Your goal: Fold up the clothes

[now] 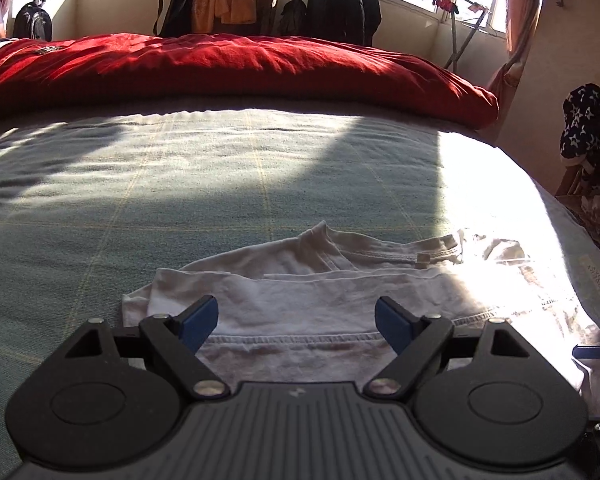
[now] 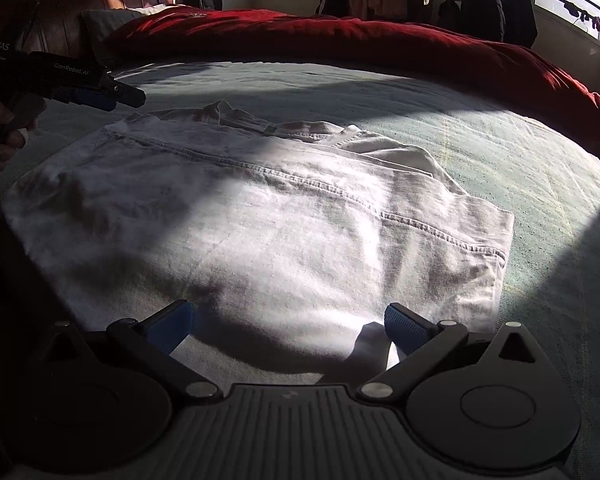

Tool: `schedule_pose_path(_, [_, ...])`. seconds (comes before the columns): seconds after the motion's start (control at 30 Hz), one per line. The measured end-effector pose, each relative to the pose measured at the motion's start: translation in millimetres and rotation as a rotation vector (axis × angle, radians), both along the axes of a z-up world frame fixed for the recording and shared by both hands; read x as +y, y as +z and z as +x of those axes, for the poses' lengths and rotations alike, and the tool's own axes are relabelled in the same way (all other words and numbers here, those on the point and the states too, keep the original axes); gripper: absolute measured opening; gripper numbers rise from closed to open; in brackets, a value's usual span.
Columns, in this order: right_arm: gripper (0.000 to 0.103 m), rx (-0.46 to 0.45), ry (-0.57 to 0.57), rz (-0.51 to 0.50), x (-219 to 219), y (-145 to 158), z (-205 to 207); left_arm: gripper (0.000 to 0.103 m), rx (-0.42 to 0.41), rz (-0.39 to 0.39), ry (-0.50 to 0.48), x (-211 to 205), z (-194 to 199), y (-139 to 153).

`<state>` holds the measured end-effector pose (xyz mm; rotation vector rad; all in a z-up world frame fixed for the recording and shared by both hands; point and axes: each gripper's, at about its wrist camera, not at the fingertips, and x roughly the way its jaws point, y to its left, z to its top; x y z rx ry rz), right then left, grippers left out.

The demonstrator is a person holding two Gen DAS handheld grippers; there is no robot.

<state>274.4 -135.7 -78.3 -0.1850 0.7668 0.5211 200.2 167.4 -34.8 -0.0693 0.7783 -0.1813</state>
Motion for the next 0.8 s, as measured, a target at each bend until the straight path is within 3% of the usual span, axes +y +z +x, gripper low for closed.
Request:
schedule_pose_path(0.1, [0.103, -0.001, -0.002, 0.020, -2, 7, -7, 0.086, 0.063, 0.020, 0.043, 3, -17, -17])
schedule_pose_path(0.3, [0.103, -0.016, -0.003, 0.035, -7, 23, -29, 0.086, 0.034, 0.001, 0.151, 22, -63, -13])
schedule_pose_path(0.57, [0.103, -0.019, 0.018, 0.025, -1, 30, -52, 0.086, -0.031, 0.011, 0.147, 13, -113, 18])
schedule_pose_path(0.8, [0.103, -0.012, -0.002, 0.007, -3, 27, -60, 0.088, -0.048, -0.013, 0.116, 11, -124, 15])
